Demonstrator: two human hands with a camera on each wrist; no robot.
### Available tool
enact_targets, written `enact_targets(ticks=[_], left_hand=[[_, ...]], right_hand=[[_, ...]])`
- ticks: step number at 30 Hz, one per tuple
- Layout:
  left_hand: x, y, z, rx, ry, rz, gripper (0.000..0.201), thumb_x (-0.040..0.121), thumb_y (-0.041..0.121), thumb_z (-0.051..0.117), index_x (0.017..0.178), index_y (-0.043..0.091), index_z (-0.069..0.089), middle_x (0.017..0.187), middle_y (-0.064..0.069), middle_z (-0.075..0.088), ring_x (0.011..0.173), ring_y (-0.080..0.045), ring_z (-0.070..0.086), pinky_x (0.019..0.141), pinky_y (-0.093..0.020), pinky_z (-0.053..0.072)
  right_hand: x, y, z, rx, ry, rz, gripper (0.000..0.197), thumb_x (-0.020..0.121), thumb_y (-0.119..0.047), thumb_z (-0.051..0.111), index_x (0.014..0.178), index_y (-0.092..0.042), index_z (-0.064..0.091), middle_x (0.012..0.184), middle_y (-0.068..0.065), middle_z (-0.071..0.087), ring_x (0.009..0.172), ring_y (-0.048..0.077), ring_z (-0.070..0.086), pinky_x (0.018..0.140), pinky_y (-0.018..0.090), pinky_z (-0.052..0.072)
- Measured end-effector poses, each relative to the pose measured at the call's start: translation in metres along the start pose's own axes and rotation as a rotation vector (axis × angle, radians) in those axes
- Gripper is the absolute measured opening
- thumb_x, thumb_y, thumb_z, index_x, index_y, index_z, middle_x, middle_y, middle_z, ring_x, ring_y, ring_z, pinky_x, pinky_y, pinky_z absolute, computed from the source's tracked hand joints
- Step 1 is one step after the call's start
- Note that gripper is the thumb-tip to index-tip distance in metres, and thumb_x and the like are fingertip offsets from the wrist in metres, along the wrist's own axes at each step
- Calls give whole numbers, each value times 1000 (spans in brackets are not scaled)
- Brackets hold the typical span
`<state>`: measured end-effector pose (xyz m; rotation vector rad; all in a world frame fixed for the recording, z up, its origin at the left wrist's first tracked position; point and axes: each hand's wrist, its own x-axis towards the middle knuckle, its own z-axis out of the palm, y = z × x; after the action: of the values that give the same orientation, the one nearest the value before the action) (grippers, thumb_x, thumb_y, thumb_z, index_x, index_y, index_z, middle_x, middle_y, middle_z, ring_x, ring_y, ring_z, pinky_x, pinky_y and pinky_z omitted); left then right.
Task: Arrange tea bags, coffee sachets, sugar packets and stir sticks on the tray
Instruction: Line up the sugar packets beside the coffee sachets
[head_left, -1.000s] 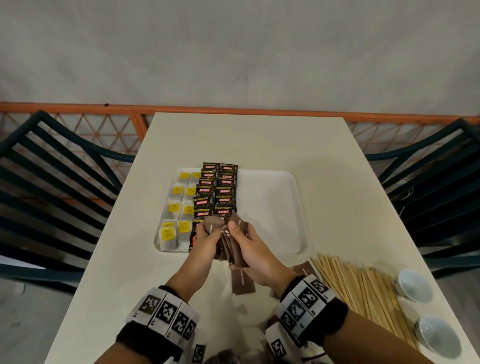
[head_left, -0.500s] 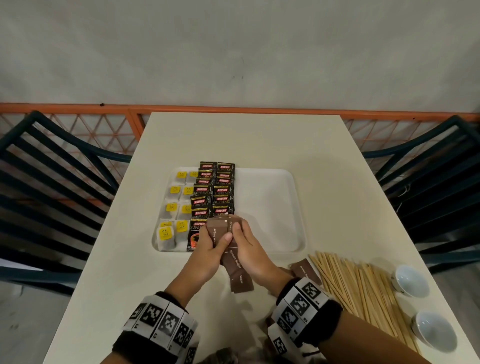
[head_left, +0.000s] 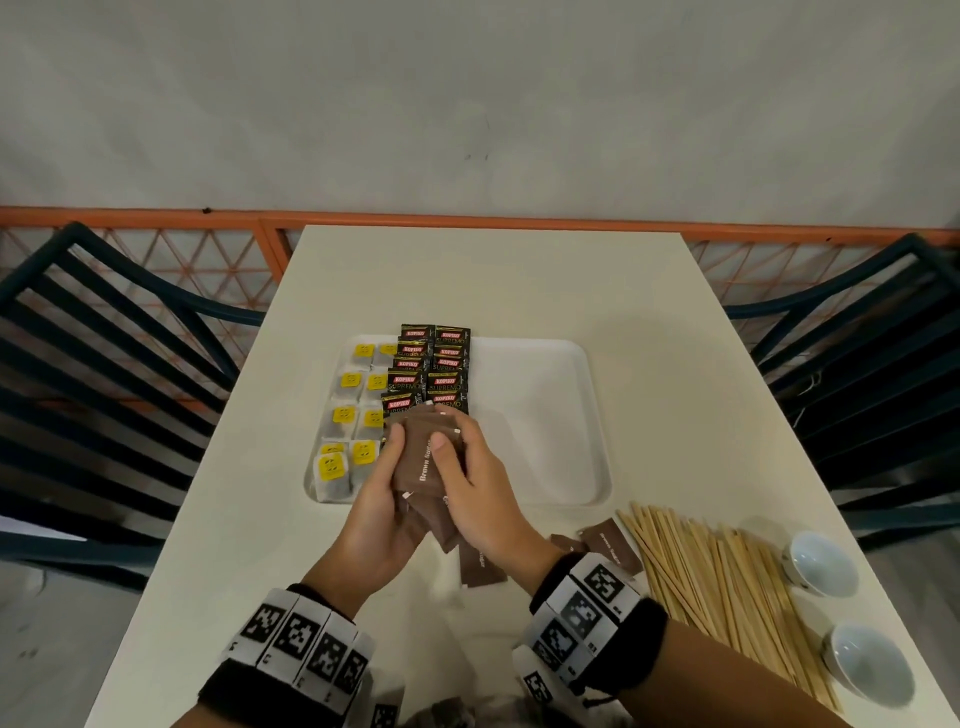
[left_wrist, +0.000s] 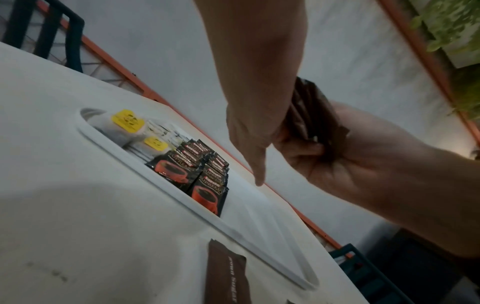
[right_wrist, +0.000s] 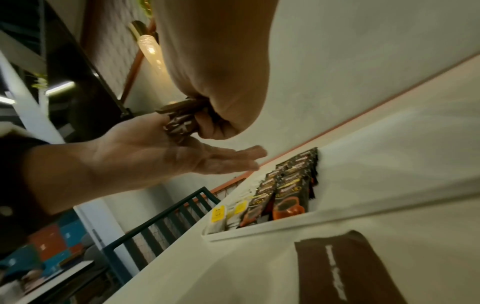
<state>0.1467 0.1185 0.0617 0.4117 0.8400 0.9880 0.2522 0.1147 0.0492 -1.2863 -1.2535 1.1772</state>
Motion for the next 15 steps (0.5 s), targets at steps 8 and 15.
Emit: enact_targets(ticks=[8,15], left_hand=[[-4,13,2,-110,-26,-90,44,85,52,44,93,21,75,90,-4,74,78,-17,72,64,-33,59],[-4,11,-6,2,27,-44,24,93,24,41,96,18,64,82,-5,68,72,-13,69,53,-25,53]], right_hand=[[6,4,20,-605,222,-347,46,93,-32,27,130,-15,49,124,5,53,114,13,39,99,34,39],[4,0,13,-648,-38,-617,68,89,-54,43,142,-15,30,146,8,34,138,19,28,109,36,29]])
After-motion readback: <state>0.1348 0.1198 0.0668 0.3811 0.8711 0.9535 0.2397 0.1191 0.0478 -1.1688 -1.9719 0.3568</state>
